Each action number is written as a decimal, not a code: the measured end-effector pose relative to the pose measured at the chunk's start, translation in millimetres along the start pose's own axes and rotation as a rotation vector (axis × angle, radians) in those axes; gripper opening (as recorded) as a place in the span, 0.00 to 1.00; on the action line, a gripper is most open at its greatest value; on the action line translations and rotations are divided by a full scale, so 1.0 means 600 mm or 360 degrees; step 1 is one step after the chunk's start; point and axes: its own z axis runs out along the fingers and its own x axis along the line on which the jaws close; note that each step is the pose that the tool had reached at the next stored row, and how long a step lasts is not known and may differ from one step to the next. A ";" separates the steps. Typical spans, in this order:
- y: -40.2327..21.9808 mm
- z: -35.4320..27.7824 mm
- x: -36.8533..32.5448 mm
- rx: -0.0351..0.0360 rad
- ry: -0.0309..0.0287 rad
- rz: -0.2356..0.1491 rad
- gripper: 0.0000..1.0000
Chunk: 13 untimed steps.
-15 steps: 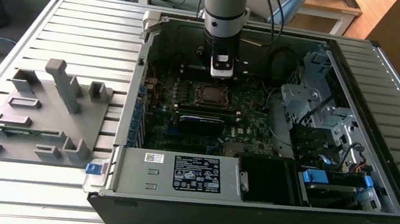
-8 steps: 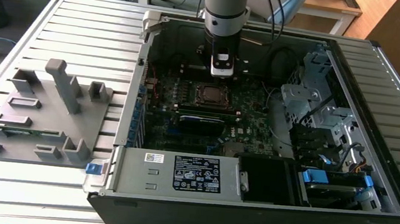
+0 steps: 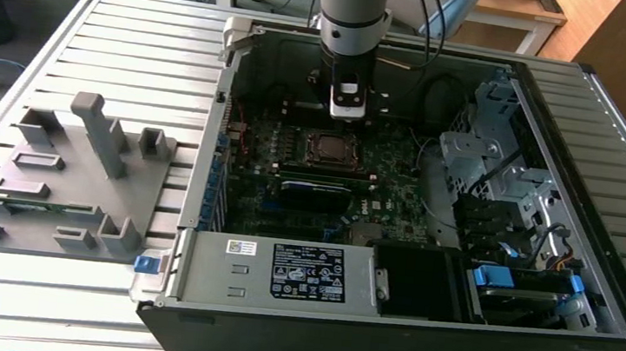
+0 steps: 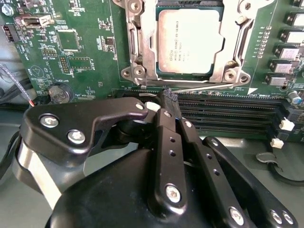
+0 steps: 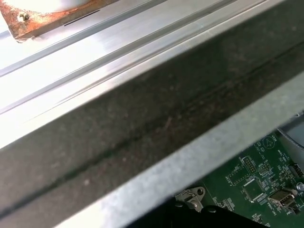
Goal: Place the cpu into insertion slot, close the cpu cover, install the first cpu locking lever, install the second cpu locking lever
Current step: 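Install the first cpu locking lever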
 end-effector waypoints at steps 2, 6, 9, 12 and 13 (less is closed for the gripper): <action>0.000 0.000 0.000 -0.0005 0.00013 0.0002 0.11; 0.000 0.000 0.001 -0.0010 -0.00008 0.0003 0.11; 0.000 0.001 0.001 -0.0017 -0.00096 0.0003 0.11; 0.000 0.002 0.000 -0.0023 -0.00163 0.0003 0.11; 0.000 0.002 0.001 -0.0023 -0.00166 0.0003 0.11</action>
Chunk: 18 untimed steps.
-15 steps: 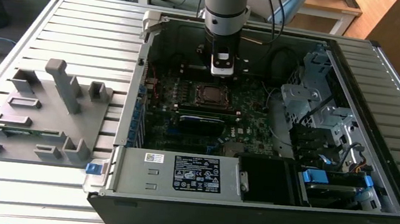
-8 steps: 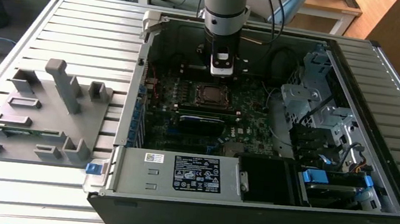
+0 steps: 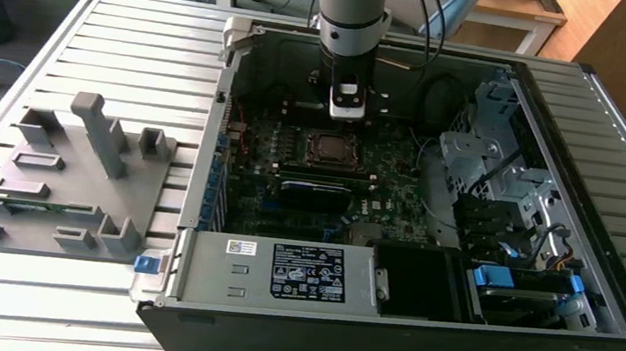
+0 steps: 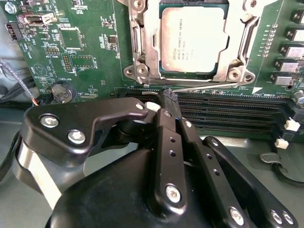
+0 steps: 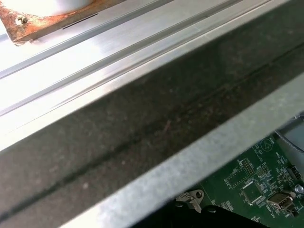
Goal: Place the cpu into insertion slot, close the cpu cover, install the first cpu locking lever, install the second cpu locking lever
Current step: 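Install the first cpu locking lever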
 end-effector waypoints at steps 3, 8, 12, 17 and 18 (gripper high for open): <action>-0.001 0.000 0.001 -0.0001 -0.00013 0.0000 0.11; -0.003 0.001 0.000 -0.0004 -0.00054 -0.0001 0.11; -0.006 0.001 -0.002 -0.0004 -0.00060 -0.0001 0.11; -0.008 0.002 -0.002 -0.0005 -0.00072 -0.0001 0.11; -0.008 0.002 -0.002 -0.0006 -0.00072 -0.0001 0.11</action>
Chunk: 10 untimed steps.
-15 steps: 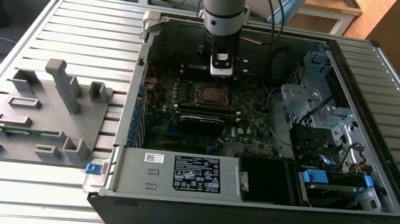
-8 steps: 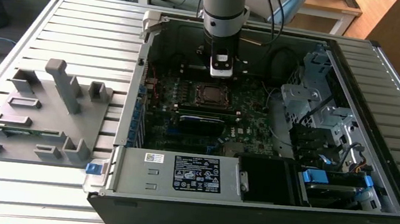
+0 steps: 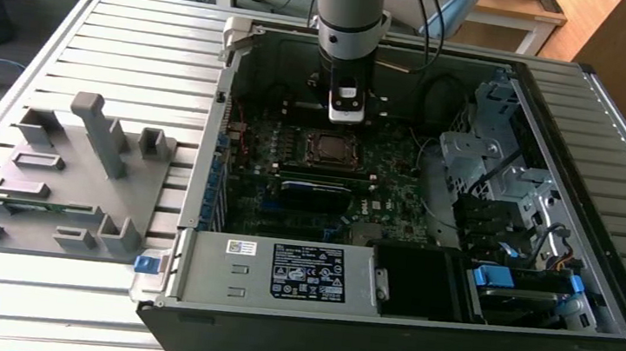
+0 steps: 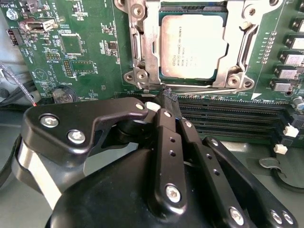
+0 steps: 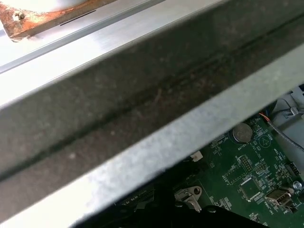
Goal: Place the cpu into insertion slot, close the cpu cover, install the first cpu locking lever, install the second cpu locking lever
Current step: 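Install the first cpu locking lever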
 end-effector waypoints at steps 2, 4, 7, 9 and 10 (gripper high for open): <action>0.000 0.000 0.000 0.0000 -0.00002 0.0000 0.11; 0.000 -0.002 0.000 0.0001 -0.00003 0.0000 0.11; 0.002 -0.007 -0.001 0.0000 -0.00004 0.0000 0.11; 0.002 -0.008 -0.001 0.0000 -0.00003 0.0000 0.11; 0.002 -0.008 0.000 -0.0002 0.00011 0.0000 0.11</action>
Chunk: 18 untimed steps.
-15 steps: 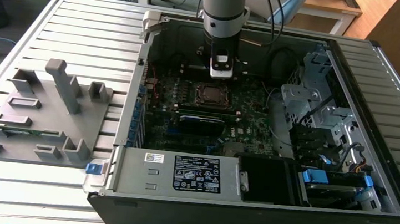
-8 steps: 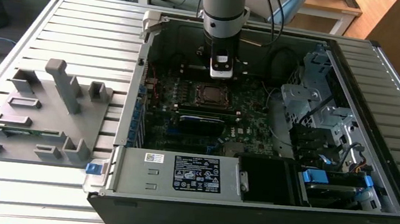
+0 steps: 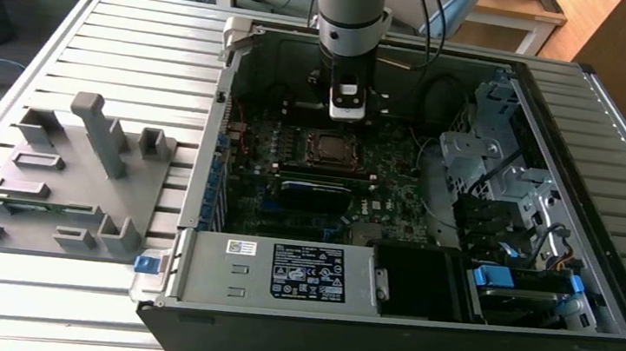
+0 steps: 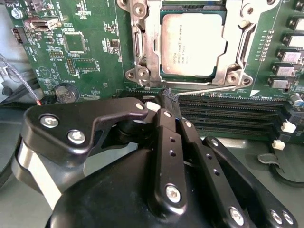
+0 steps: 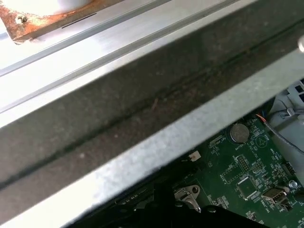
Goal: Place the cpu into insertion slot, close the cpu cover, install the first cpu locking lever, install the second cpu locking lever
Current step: 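Install the first cpu locking lever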
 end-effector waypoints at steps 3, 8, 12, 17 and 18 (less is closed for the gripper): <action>-0.001 0.000 0.001 -0.0015 0.00079 0.0003 0.11; -0.001 0.002 0.002 -0.0045 0.00144 0.0007 0.11; -0.001 0.003 0.002 -0.0065 0.00109 0.0008 0.11; -0.003 0.003 0.002 -0.0074 -0.00039 0.0005 0.11; -0.004 0.003 0.002 -0.0076 -0.00061 0.0005 0.11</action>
